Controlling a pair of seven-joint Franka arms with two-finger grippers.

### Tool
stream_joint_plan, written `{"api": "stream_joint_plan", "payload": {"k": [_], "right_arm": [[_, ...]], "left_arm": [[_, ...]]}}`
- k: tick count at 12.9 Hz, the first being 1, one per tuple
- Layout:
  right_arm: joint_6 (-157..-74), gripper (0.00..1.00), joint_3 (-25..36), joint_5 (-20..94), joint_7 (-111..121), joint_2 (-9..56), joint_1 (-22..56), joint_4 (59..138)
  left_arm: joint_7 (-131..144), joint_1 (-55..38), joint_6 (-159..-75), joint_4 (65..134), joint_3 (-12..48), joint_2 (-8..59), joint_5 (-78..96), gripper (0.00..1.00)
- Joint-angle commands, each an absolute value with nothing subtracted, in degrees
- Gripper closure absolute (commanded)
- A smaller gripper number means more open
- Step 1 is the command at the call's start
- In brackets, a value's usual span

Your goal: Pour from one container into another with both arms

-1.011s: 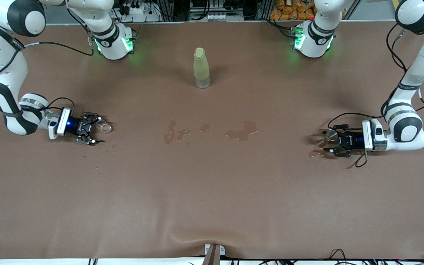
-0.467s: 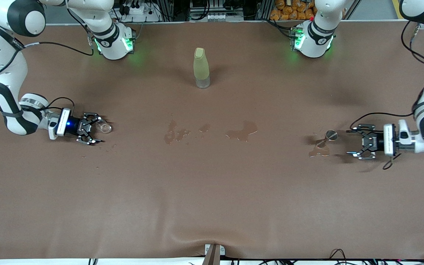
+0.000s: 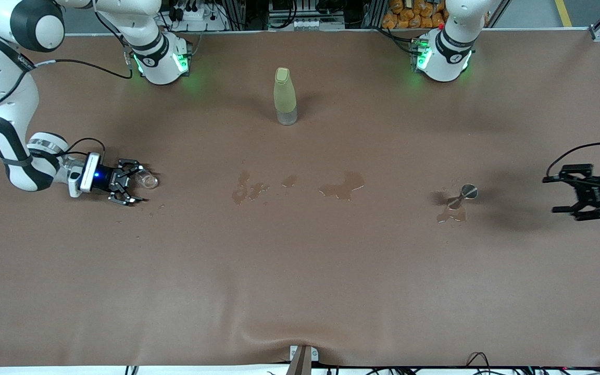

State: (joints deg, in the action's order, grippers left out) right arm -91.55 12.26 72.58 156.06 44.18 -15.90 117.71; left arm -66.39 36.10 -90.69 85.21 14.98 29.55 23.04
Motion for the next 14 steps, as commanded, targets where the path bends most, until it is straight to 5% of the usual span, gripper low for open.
{"api": "stream_joint_plan", "payload": {"k": [1,7,14], "right_arm": [[-92.4,0.00,13.3,77.6,192.3,46.8,-12.7,119.2],[-92.4,0.00,13.3,77.6,192.2,46.8,-12.7,119.2],[-92.4,0.00,13.3,77.6,192.2,46.8,-12.7,119.1]], "left_arm": [[-46.2,34.9,-88.4,83.0,17.0,25.3,20.5,0.00],[-30.5,24.6,-88.5,81.1,21.5,16.1,2.7,0.00],[-3.3,22.4,-92.4,81.3,21.9,15.8,-6.8,0.00]]}}
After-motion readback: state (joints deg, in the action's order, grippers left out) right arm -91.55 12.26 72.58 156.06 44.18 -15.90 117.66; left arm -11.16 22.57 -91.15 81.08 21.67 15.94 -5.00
